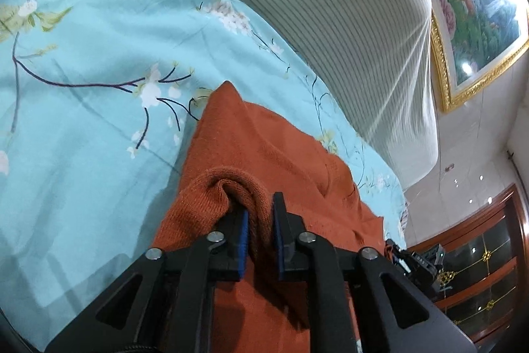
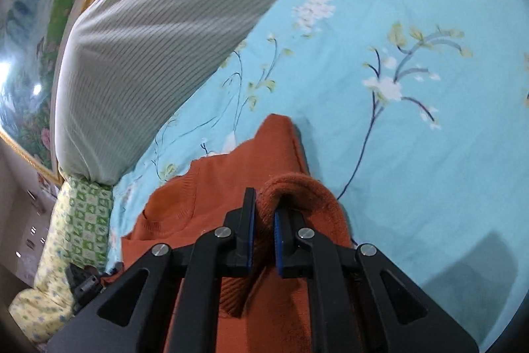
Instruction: Fold small clothes
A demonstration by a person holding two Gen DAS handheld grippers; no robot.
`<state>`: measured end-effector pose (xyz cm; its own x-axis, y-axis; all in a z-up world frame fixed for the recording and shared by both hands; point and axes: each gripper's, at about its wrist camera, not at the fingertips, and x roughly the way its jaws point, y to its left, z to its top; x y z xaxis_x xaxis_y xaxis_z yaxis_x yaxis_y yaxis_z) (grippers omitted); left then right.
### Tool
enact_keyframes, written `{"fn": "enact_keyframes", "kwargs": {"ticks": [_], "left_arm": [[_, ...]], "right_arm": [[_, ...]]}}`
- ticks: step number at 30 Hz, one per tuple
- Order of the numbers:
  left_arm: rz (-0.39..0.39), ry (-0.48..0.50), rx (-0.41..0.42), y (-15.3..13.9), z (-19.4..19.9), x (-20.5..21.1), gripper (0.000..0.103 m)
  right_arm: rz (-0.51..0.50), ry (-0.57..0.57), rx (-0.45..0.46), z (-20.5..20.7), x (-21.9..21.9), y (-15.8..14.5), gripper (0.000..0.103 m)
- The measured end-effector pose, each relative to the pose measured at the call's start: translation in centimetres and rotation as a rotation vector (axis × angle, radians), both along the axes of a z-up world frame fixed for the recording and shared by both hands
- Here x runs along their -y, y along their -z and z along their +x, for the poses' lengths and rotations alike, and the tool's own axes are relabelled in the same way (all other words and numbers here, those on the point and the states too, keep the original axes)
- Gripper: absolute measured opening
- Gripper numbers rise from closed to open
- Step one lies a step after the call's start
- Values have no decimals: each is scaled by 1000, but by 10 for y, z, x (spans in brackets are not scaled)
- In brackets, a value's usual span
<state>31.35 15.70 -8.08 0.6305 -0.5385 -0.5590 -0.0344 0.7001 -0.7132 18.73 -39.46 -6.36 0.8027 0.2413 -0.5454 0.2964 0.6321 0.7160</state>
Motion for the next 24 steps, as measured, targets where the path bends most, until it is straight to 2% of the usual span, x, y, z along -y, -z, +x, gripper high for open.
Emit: {"fn": "enact_keyframes", "kwargs": {"ticks": [1,3,5,6,9,12,14,15,17,19,21,24], "left_arm": [[18,-8,-5,-5,-4,-2,25],[34,1,3,-15,-15,-4,49],[75,7,18,-33,-39,-4,61],[99,15,26,-39,-47,-2,61],[104,106,46,-49,-71,14,62],[108,240,15,-42,-85,50,62],[118,326,-10,-30,-89,77,62],[126,353,-17,-25,-88,88,62],[131,389,-29,-19,-83,102,63],[128,435,-37,-15,-71,114,74],[138,451,-69,-13,-57,121,74],[169,485,-49,-22,-34,123,74]], "right_arm": [[11,0,-2,-1,2,0,12],[13,-4,10,-5,2,-5,14],[-16,-6,18,-15,2,-14,17],[-26,-6,23,-20,2,-18,20],[-82,-2,39,-41,0,-32,23],[-117,-79,54,-54,-20,-40,23],[-171,-246,50,-51,-55,-43,23],[-196,-302,43,-50,-67,-42,23],[-263,-495,24,-41,-106,-38,23],[-320,-625,-3,-30,-132,-31,23],[-354,-684,-48,-16,-144,-23,23],[-409,-687,-79,11,-143,-18,23]]}}
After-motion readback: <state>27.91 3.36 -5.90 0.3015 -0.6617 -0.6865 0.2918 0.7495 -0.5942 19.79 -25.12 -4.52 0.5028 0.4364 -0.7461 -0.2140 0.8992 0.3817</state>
